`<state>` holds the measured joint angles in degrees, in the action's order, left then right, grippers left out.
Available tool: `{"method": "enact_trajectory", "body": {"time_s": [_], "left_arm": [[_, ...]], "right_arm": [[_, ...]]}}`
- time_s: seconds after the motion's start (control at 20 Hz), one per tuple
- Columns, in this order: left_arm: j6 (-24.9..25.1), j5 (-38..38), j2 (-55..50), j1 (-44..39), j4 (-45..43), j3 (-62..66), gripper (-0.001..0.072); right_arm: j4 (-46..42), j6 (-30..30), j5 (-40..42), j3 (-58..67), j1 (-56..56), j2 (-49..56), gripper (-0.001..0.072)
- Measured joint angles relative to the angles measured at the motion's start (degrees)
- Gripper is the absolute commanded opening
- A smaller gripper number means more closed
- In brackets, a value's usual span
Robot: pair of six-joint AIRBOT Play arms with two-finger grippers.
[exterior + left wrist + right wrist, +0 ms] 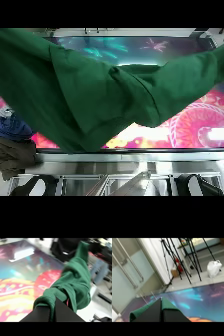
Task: Fold the shirts.
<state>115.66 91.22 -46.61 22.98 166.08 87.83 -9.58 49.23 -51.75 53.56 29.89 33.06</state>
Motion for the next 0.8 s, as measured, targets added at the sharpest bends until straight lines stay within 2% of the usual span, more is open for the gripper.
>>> {"method": "enact_trajectory", "body": {"time_s": [0.15,0.3,0.5,0.6,0.65,0.75,0.8], "left_arm": [[-1.1,0.4,2.7,1.8,-0.8,-7.1,0.0029],[-1.0,0.3,1.1,1.7,-3.2,-14.4,0.0029],[1.2,-1.3,-8.9,-3.3,-8.8,-24.3,0.0029],[3.0,-4.7,-16.3,-6.3,-10.4,-27.5,0.0021],[4.0,-6.9,-20.8,-7.8,-10.8,-28.3,0.0022],[5.1,-10.5,-30.4,-10.3,-11.3,-27.9,0.0024],[5.3,-10.8,-35.6,-11.3,-11.4,-26.6,0.0123]], "right_arm": [[-5.1,4.1,-0.7,-0.1,-1.0,-1.9,0.0019],[-11.3,10.2,-2.0,-0.5,-1.3,-0.2,0.0019],[-17.0,15.3,-4.6,-5.7,-2.6,9.0,0.0019],[-18.5,15.9,-1.9,-10.1,-4.8,16.0,0.0019],[-18.7,15.9,0.2,-11.5,-6.0,19.5,0.0043],[-18.9,15.6,5.0,-13.1,-7.9,27.5,0.0598],[-18.9,15.2,6.4,-13.2,-8.4,31.5,0.0655]]}}
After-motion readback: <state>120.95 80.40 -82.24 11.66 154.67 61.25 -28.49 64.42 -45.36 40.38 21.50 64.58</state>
